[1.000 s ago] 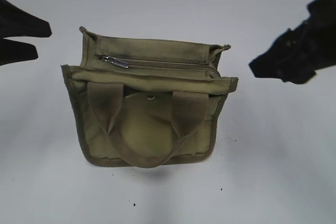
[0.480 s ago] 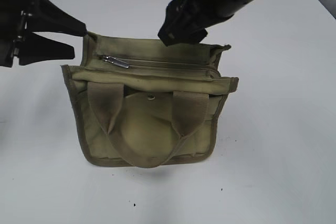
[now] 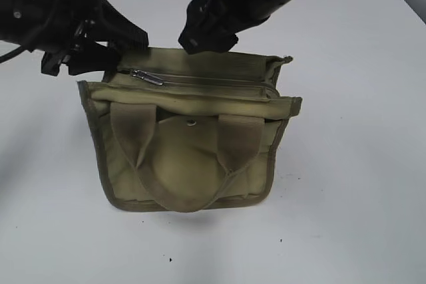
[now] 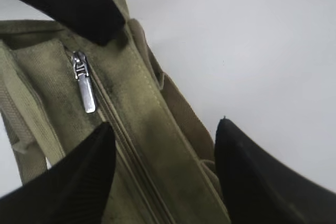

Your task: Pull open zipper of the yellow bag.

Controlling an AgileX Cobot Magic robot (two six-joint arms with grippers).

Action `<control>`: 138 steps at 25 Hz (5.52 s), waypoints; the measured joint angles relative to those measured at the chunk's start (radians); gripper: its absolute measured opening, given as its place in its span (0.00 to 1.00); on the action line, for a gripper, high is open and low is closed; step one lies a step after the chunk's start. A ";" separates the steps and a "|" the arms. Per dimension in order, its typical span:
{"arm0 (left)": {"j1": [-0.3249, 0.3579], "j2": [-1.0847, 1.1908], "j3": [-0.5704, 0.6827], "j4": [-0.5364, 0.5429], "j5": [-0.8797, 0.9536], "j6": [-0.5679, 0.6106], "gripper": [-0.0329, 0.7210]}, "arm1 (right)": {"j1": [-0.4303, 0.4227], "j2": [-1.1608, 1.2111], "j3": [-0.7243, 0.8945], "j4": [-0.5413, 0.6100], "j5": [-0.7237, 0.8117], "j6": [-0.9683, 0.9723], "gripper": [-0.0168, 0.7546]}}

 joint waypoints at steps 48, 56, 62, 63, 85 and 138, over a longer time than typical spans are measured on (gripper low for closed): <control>-0.013 0.059 -0.067 -0.021 0.044 0.000 0.08 | 0.090 0.148 -0.018 -0.034 0.040 -0.174 0.02; -0.013 0.059 -0.068 -0.045 0.055 0.000 0.08 | -0.036 0.030 -0.015 -0.155 0.335 0.062 0.02; -0.013 0.059 -0.069 -0.045 0.056 0.000 0.08 | -0.207 0.010 -0.008 -0.150 0.560 0.152 0.02; -0.013 0.059 -0.069 -0.045 0.056 0.000 0.08 | -0.227 0.010 -0.008 -0.135 0.569 0.156 0.02; -0.013 -0.501 -0.069 0.660 0.170 -0.229 0.62 | -0.253 -0.498 0.397 -0.102 0.586 0.448 0.75; 0.020 -1.619 0.547 1.086 0.253 -0.412 0.62 | -0.310 -1.327 0.901 -0.075 0.465 0.464 0.75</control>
